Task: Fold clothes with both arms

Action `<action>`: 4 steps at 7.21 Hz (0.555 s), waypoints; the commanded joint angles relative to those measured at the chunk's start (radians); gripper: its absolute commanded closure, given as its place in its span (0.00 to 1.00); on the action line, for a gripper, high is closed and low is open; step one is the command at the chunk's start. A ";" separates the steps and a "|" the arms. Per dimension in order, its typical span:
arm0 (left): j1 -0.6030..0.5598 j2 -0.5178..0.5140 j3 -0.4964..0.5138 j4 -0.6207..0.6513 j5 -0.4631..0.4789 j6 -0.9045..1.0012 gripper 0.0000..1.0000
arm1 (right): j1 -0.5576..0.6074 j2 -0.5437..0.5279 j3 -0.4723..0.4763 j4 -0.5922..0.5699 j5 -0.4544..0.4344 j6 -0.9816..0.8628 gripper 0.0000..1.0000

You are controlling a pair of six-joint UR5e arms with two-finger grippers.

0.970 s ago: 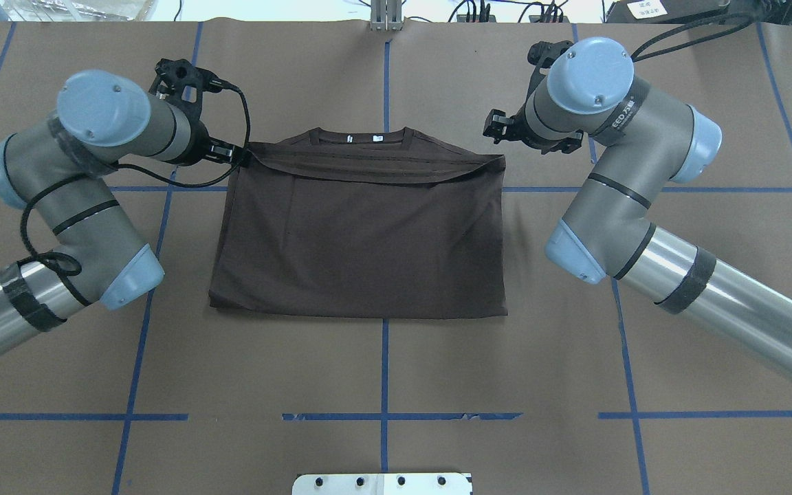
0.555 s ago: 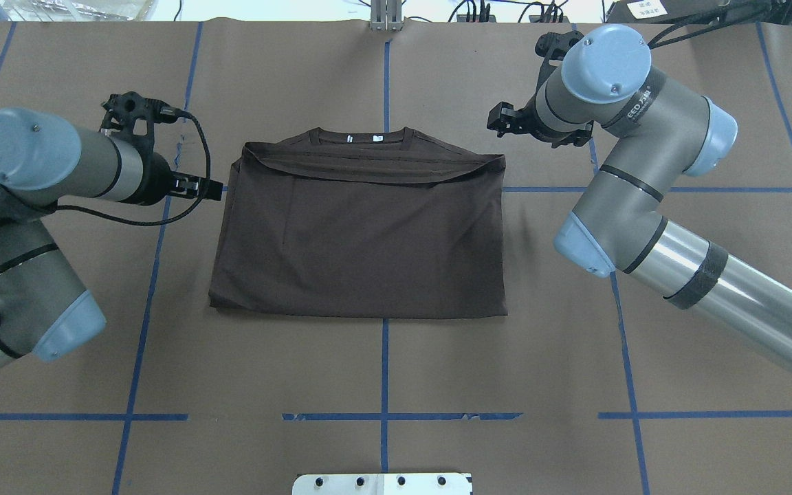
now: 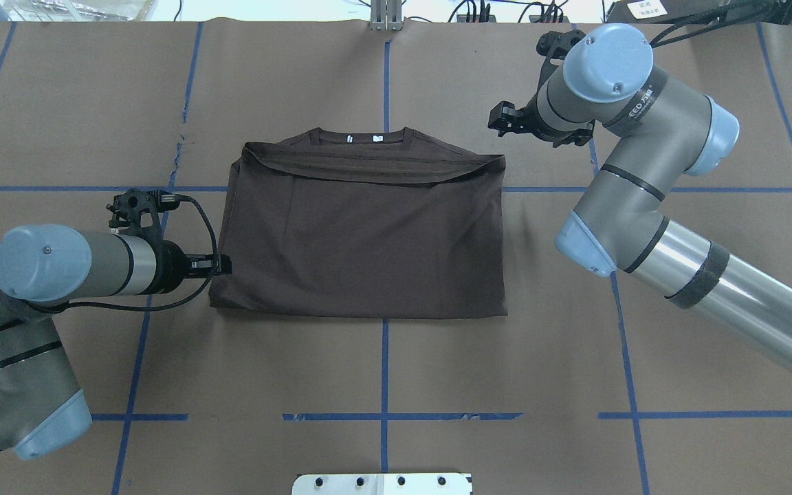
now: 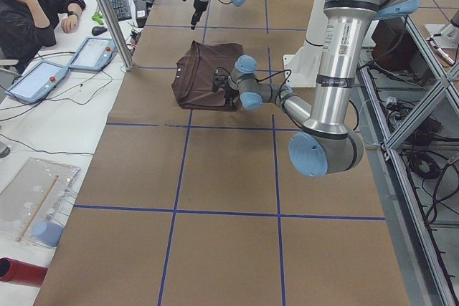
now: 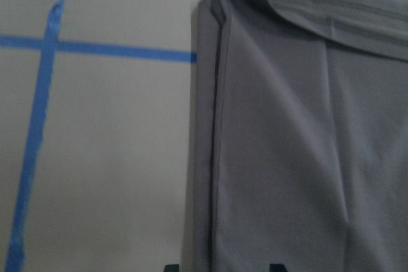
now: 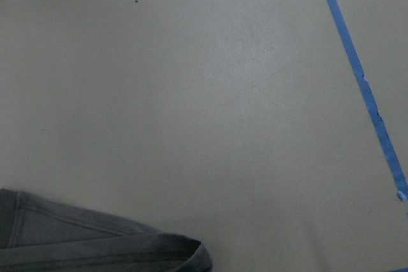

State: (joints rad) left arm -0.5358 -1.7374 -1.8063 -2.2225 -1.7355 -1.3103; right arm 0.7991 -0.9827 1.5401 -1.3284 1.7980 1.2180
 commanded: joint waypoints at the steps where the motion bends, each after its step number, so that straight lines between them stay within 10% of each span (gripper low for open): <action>1: 0.028 0.002 -0.001 0.000 0.010 -0.013 0.43 | 0.000 -0.001 0.000 0.000 0.000 0.000 0.00; 4: 0.049 0.015 0.005 0.001 0.011 -0.024 0.43 | 0.000 -0.002 0.000 0.000 0.000 0.000 0.00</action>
State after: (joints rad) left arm -0.4959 -1.7312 -1.8033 -2.2219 -1.7250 -1.3304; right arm 0.7992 -0.9845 1.5401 -1.3284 1.7979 1.2180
